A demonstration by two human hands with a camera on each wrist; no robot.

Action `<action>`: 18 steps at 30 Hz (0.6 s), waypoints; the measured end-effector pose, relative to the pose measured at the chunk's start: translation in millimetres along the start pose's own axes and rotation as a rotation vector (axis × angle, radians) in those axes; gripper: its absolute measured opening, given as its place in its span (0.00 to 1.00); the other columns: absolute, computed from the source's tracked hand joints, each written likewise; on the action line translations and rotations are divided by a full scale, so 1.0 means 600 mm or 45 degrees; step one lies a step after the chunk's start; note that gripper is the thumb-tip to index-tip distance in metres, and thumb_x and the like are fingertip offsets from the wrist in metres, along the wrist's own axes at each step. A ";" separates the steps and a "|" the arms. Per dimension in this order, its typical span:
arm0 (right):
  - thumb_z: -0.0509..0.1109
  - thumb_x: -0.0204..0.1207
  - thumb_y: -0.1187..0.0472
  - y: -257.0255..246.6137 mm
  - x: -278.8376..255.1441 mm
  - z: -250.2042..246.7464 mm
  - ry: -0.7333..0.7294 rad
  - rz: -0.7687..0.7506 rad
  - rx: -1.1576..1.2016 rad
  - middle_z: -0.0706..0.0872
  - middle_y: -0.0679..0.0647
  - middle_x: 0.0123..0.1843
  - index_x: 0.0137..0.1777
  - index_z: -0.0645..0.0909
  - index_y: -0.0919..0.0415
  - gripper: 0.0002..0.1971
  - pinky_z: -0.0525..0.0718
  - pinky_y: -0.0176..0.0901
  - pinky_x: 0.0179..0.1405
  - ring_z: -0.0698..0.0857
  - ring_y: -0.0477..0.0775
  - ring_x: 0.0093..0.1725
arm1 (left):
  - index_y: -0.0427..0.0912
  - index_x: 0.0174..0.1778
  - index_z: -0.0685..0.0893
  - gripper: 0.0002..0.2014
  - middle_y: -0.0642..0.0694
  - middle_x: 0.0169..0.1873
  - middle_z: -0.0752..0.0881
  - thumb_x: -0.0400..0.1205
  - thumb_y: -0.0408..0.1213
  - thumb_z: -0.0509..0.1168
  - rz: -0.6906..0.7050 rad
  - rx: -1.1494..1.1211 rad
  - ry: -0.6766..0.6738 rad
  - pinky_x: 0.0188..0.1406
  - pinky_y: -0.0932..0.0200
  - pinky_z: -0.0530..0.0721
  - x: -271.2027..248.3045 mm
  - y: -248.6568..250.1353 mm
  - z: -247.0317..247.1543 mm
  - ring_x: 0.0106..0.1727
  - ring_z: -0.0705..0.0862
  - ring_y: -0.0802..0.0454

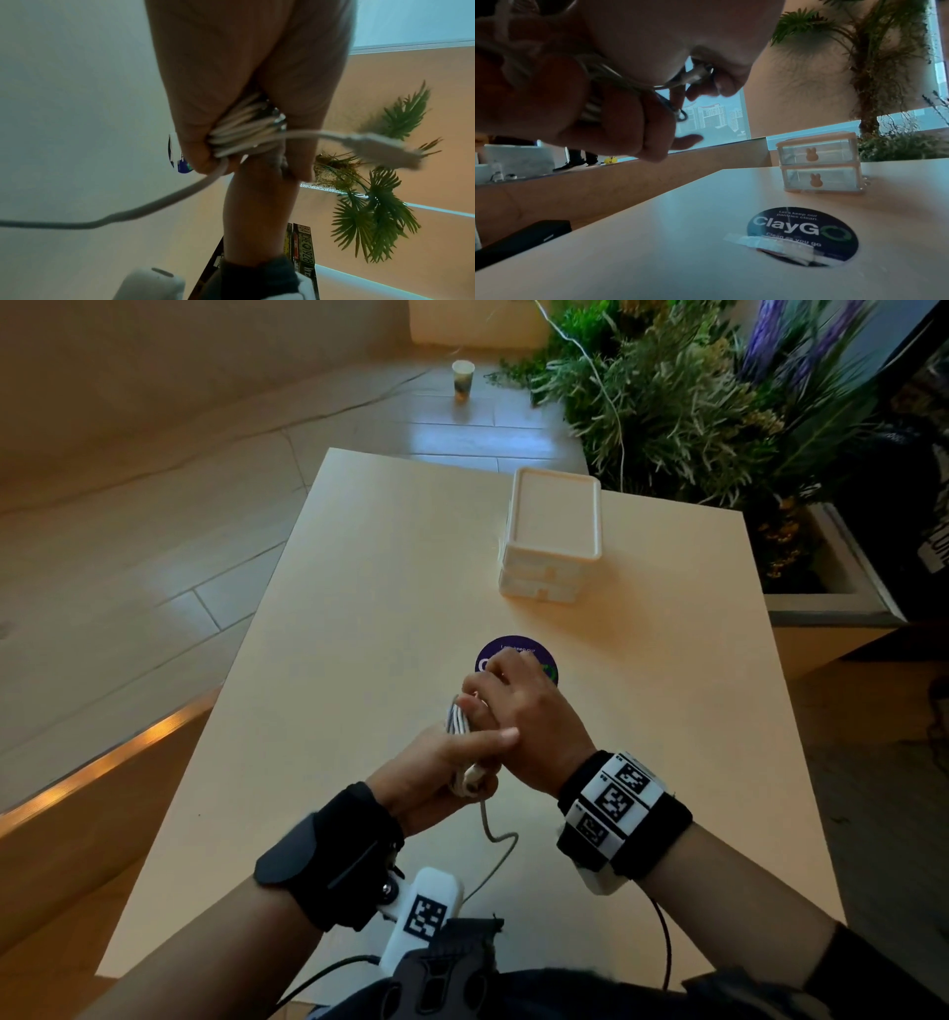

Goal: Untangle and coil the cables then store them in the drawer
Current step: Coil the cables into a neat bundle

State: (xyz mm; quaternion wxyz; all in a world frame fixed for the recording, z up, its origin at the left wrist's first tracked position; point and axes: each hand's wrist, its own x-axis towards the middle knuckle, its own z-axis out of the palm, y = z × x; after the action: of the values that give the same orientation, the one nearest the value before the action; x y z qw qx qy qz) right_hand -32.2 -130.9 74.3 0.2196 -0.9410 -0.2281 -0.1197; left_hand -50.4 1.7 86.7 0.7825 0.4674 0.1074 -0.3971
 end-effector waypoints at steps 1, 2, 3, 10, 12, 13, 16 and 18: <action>0.55 0.82 0.54 -0.001 -0.003 -0.002 -0.024 0.019 0.144 0.81 0.61 0.48 0.55 0.82 0.66 0.18 0.82 0.53 0.47 0.79 0.60 0.47 | 0.46 0.37 0.77 0.10 0.48 0.30 0.70 0.73 0.42 0.72 0.004 -0.028 0.001 0.26 0.64 0.67 0.000 0.002 -0.003 0.28 0.71 0.58; 0.55 0.82 0.57 -0.003 -0.006 -0.005 -0.054 0.022 0.265 0.82 0.62 0.52 0.61 0.79 0.67 0.18 0.80 0.53 0.54 0.79 0.60 0.51 | 0.47 0.37 0.77 0.11 0.48 0.29 0.70 0.75 0.47 0.71 0.001 -0.072 0.009 0.25 0.65 0.66 0.000 0.005 -0.007 0.27 0.70 0.58; 0.54 0.82 0.59 -0.003 -0.009 -0.008 -0.082 0.022 0.342 0.82 0.63 0.56 0.66 0.76 0.69 0.19 0.77 0.52 0.62 0.79 0.60 0.56 | 0.47 0.36 0.77 0.13 0.49 0.28 0.70 0.76 0.52 0.68 -0.009 -0.113 0.024 0.24 0.65 0.64 0.001 0.009 -0.011 0.26 0.69 0.59; 0.54 0.81 0.46 -0.008 -0.024 -0.030 -0.121 -0.012 0.158 0.78 0.58 0.70 0.74 0.70 0.61 0.26 0.69 0.58 0.70 0.71 0.57 0.71 | 0.45 0.41 0.80 0.09 0.51 0.26 0.71 0.82 0.45 0.60 -0.029 -0.307 0.222 0.15 0.70 0.65 0.020 0.019 -0.029 0.21 0.68 0.60; 0.59 0.77 0.40 -0.019 -0.032 -0.044 -0.034 -0.152 0.160 0.80 0.59 0.63 0.71 0.73 0.59 0.29 0.72 0.53 0.63 0.75 0.58 0.63 | 0.44 0.41 0.79 0.06 0.49 0.29 0.71 0.81 0.41 0.61 -0.013 -0.311 0.280 0.15 0.68 0.67 0.025 0.023 -0.035 0.21 0.69 0.59; 0.63 0.75 0.39 -0.028 -0.035 -0.048 -0.018 -0.251 0.180 0.82 0.59 0.56 0.69 0.77 0.59 0.29 0.72 0.49 0.58 0.77 0.56 0.56 | 0.43 0.42 0.79 0.06 0.48 0.31 0.71 0.80 0.41 0.62 -0.012 -0.304 0.295 0.18 0.67 0.68 0.027 0.024 -0.037 0.24 0.70 0.57; 0.72 0.73 0.46 -0.052 -0.036 -0.034 -0.070 -0.488 0.257 0.83 0.57 0.39 0.56 0.85 0.61 0.20 0.75 0.43 0.47 0.78 0.54 0.42 | 0.43 0.38 0.78 0.08 0.49 0.26 0.74 0.81 0.42 0.60 -0.025 -0.282 0.346 0.22 0.63 0.70 0.030 0.022 -0.038 0.25 0.71 0.55; 0.72 0.75 0.57 -0.061 -0.030 -0.020 -0.036 -0.499 0.358 0.83 0.58 0.34 0.47 0.87 0.64 0.10 0.77 0.44 0.41 0.79 0.56 0.36 | 0.45 0.33 0.75 0.10 0.51 0.21 0.73 0.81 0.41 0.60 -0.014 -0.260 0.353 0.20 0.64 0.70 0.027 0.020 -0.031 0.20 0.71 0.56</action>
State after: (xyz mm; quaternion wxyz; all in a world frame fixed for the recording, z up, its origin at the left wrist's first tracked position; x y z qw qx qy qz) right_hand -67.1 -113.9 92.5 0.3177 -0.8405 -0.4240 -0.1138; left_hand -27.2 11.6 75.7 0.8013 0.4353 0.2568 -0.3201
